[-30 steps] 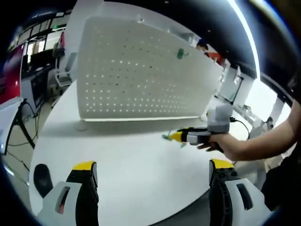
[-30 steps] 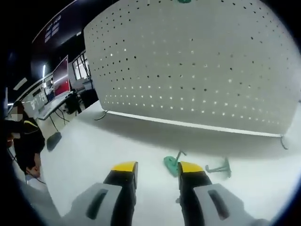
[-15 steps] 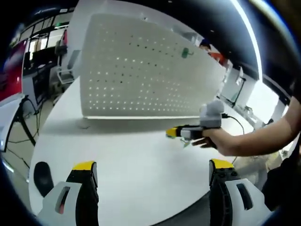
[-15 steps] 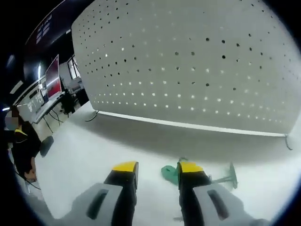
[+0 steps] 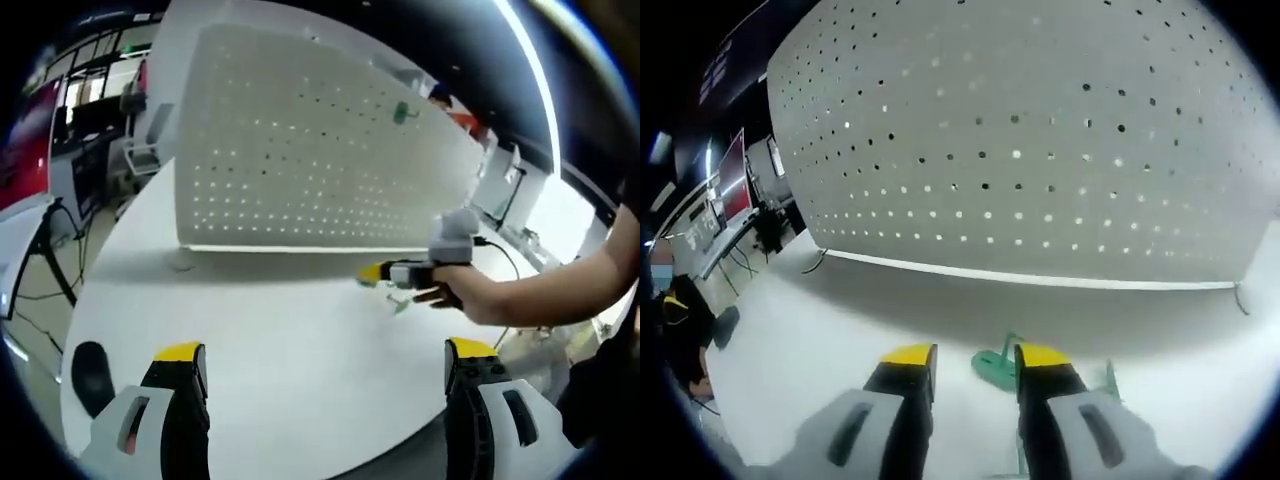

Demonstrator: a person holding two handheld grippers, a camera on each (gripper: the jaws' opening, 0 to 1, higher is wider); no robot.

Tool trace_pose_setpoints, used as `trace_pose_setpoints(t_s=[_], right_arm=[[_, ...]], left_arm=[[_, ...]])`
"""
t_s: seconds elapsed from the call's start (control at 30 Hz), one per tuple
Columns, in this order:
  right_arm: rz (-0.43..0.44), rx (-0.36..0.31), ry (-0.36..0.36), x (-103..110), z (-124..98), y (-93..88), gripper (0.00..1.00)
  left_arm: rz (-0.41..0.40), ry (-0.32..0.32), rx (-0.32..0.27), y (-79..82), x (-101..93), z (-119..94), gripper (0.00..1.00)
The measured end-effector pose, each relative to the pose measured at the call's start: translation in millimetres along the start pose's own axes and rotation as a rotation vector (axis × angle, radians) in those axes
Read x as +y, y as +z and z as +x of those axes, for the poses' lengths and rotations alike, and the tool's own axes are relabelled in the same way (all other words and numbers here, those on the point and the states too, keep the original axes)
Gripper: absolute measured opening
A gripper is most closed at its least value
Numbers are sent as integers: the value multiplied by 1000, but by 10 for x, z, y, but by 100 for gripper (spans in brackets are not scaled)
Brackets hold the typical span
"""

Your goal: Insert the hook assembly into the mounting plate slot until the hook locks in place.

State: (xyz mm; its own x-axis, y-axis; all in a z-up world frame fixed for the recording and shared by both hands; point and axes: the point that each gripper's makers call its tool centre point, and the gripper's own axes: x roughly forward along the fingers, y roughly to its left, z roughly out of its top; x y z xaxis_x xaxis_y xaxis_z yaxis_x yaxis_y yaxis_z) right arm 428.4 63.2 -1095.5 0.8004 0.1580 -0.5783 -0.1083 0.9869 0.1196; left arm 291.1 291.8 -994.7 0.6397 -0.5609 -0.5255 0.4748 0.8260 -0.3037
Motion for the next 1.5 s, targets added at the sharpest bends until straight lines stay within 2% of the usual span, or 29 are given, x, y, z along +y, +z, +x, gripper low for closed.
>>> trace_pose_setpoints(t_s=[0.1,0.27,0.47,0.63,0.73,0.9,1.17,1.5], right_arm=[[12,13,2,-16,61,-21,28],[5,8,-13,-59,169,51,28],[-41,22,-7,-35,351,108,25],[-111,41,-22,-28,451,134,14],[-130,46,-29,-36,473,146,5],[-152,44,-33,-64,455,175,0],[-169,9,-15,-27,339,241,0],[-105,-66,29,102,150,485,0]], left_arm=[[2,-1,3,-12,-4,5,100],[-2,2,7,-31,-2,-8,100],[-10,16,13,-61,59,-39,100],[-13,23,17,-71,80,-45,100],[-13,23,17,-71,81,-40,100],[-15,24,17,-72,88,-33,100],[-4,14,11,-35,63,-21,100],[27,4,-13,100,2,-63,100]])
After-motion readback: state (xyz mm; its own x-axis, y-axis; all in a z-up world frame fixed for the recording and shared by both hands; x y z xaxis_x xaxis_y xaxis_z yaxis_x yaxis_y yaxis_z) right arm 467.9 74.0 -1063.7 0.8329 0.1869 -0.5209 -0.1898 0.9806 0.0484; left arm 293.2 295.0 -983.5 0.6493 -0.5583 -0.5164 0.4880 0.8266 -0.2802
